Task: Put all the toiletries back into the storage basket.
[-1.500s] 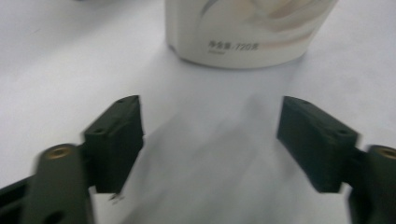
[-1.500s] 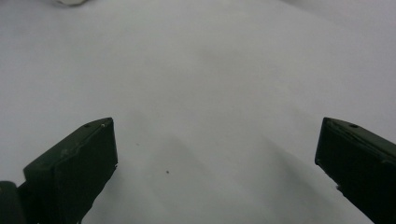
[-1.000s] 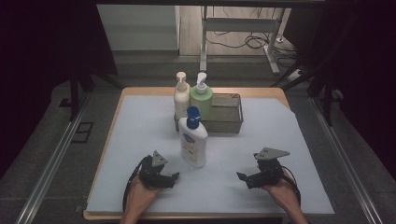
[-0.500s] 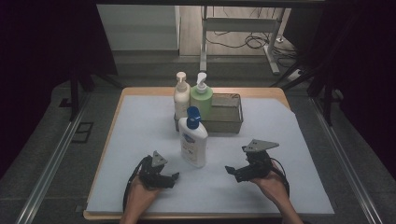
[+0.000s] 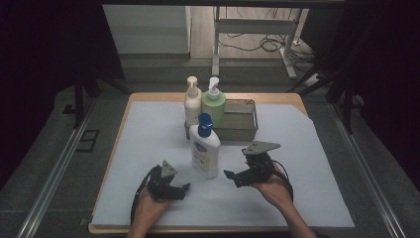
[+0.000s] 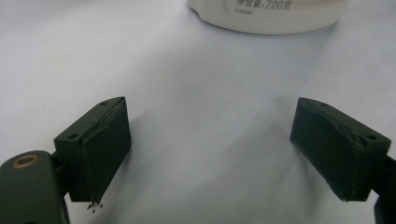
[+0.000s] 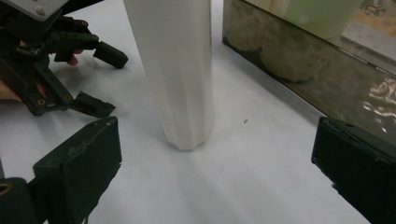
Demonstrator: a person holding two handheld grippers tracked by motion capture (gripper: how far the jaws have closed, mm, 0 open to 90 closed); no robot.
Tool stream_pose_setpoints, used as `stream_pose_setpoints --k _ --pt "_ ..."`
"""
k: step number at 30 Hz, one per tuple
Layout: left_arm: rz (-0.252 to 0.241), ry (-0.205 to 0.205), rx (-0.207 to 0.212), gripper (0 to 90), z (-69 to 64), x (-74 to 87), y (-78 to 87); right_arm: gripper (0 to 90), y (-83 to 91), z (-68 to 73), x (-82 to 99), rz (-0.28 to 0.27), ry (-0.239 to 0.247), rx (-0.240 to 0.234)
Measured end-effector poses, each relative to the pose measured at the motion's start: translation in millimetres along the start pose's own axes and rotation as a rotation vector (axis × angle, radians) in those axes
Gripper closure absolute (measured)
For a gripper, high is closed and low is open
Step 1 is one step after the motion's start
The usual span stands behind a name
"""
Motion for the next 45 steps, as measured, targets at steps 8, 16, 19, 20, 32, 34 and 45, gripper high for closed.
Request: stream_pose_setpoints --k 8,16,19,20,32,34,45 --pt "0.001 0.0 0.0 12.1 0.0 0.0 0.1 2.8 -13.6 8.1 -15.4 -0.002 0.02 -0.007" --pt "0.002 0.002 0.001 12.1 -0.2 0.1 0.1 4.4 -22.4 12.9 -28.7 -0.013 0.022 0.005" --pt "0.003 0.002 0.001 12.1 -0.1 0.1 0.2 5.7 -25.4 14.3 -33.8 -0.01 0.027 0.005" --pt "0.003 0.002 0.001 12.1 -0.1 0.1 0.2 6.5 -26.7 14.7 -35.6 -0.01 0.027 0.007" --pt "0.001 0.001 0.0 12.1 0.0 0.0 0.0 13.2 -44.5 21.6 -54.4 0.014 0.05 0.03" --pt "0.001 0.001 0.0 12.1 0.0 0.0 0.0 13.4 -48.2 21.4 -57.0 0.022 0.056 0.042" --pt "0.001 0.002 0.001 12.1 0.0 0.0 0.0 20.9 -60.0 21.8 -69.9 0.008 0.058 0.07"
Point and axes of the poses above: each handheld gripper's, and its own axes: y roughly backward along the jaws, x roughly out of its underside, z roughly to its left, the point moved 6 cm from there along -y, roughly forward along the jaws, and after that the axes turned 6 degrees about -x, right-handed, at the moved point
